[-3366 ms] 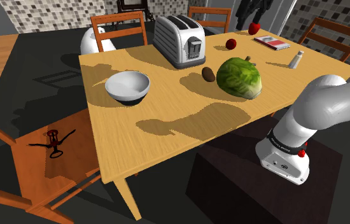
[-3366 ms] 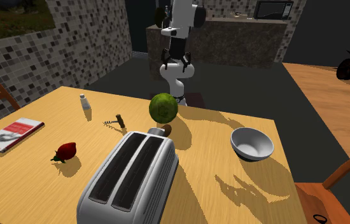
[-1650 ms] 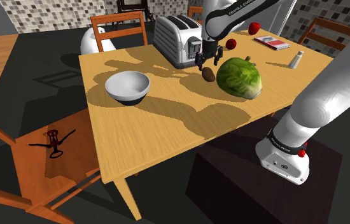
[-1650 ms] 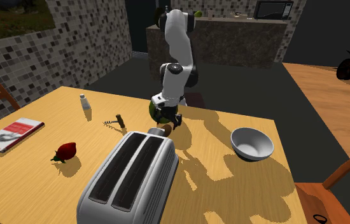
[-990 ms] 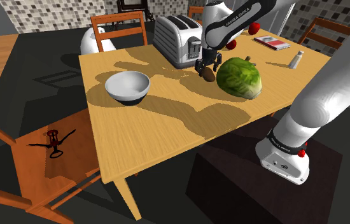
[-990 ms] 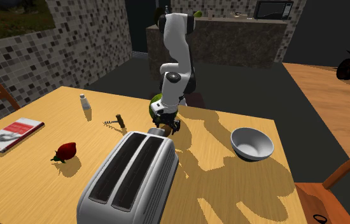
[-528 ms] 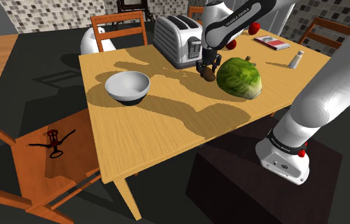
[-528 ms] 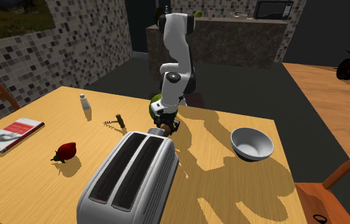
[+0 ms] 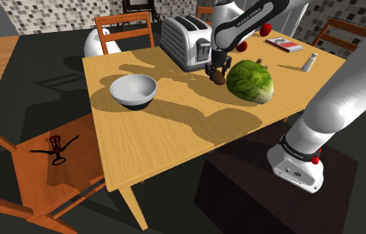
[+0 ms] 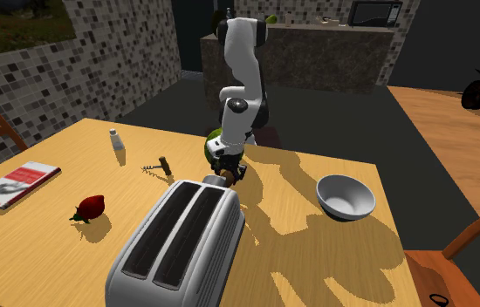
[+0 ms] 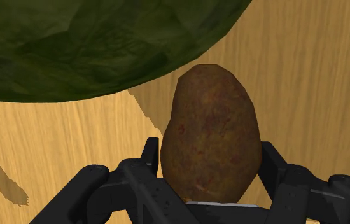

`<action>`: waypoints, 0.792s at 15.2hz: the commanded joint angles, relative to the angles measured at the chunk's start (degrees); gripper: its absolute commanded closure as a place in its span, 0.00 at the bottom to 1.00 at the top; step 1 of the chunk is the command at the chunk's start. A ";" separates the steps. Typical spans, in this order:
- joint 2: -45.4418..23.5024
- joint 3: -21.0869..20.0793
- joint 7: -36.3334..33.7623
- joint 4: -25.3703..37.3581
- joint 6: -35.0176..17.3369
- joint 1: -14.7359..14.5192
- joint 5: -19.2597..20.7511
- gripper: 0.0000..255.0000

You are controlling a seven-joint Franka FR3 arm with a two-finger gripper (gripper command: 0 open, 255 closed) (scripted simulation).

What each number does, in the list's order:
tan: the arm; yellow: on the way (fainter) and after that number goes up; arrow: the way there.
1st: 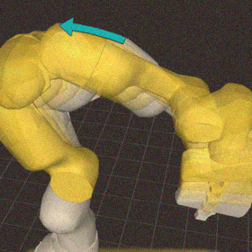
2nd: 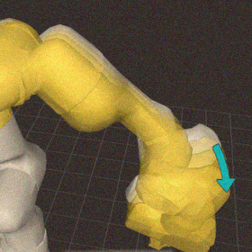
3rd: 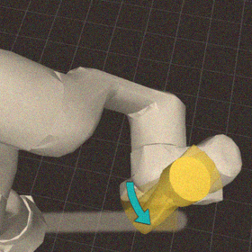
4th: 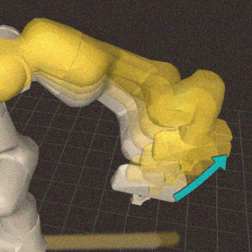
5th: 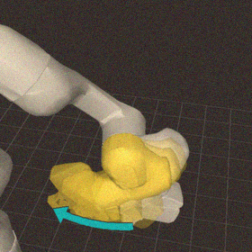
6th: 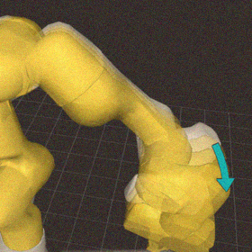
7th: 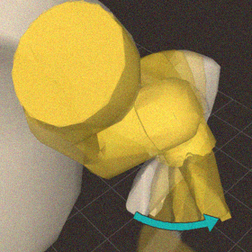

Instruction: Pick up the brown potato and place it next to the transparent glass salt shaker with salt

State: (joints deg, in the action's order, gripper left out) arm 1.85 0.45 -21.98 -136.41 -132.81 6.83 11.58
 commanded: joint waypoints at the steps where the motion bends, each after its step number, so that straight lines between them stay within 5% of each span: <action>1: 0.77 -0.05 0.25 0.45 1.21 -0.06 -0.23 1.00; 12: 5.61 -0.17 1.92 4.30 9.81 -0.29 -1.46 1.00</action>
State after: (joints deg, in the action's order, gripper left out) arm 7.20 0.27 -20.26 -132.76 -123.92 6.54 10.23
